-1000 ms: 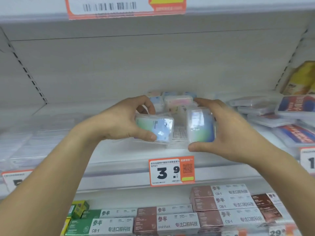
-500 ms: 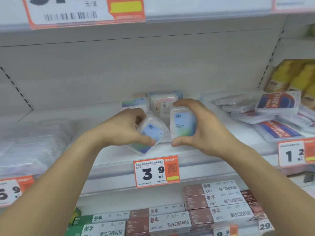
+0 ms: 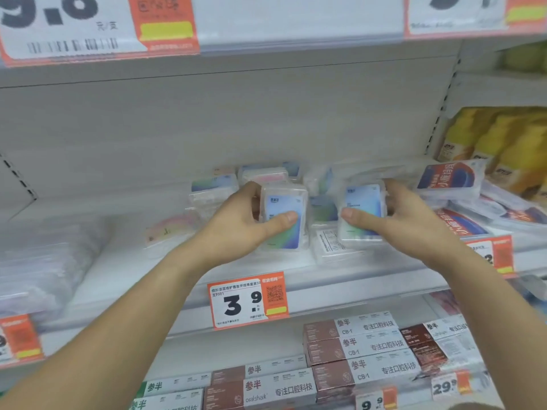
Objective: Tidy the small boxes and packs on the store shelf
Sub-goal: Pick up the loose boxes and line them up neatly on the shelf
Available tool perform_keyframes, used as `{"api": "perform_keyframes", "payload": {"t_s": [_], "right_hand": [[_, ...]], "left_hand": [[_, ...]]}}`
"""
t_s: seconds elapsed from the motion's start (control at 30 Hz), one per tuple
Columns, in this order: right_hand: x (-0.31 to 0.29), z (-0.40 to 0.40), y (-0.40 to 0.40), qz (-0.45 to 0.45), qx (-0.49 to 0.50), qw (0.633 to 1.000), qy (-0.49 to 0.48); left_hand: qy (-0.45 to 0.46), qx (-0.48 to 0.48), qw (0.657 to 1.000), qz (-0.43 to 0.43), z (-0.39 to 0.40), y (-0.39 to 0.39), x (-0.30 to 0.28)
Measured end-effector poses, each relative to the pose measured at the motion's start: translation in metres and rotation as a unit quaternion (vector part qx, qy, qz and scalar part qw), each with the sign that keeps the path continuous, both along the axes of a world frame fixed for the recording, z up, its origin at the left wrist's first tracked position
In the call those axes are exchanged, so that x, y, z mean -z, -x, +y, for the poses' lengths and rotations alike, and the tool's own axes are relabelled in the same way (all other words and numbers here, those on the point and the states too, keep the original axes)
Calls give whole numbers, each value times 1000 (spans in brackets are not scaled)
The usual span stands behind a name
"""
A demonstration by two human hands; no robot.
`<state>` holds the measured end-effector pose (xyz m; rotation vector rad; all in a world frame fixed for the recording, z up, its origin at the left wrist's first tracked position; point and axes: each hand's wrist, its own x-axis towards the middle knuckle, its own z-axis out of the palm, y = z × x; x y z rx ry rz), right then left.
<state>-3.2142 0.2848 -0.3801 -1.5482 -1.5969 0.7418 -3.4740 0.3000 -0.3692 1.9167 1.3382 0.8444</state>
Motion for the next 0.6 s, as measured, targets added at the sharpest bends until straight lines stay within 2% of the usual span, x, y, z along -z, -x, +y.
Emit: {"api": "perform_keyframes", "payload": {"t_s": [0.1, 0.23, 0.4, 0.47, 0.6], "right_hand": [[1, -2, 3, -37, -25, 999, 27], [2, -1, 11, -101, -41, 993, 39], [-5, -3, 19, 12, -55, 998, 31], [-11, -4, 17, 17, -80, 996, 27], [-19, -6, 16, 35, -140, 988, 59]], "left_hand": [[3, -2, 1000, -10, 2, -9, -1], [-30, 19, 996, 81, 1, -11, -12], [-13, 14, 972, 232, 1, 2, -23], [15, 8, 973, 229, 2, 11, -27], [64, -3, 984, 168, 2, 30, -33]]}}
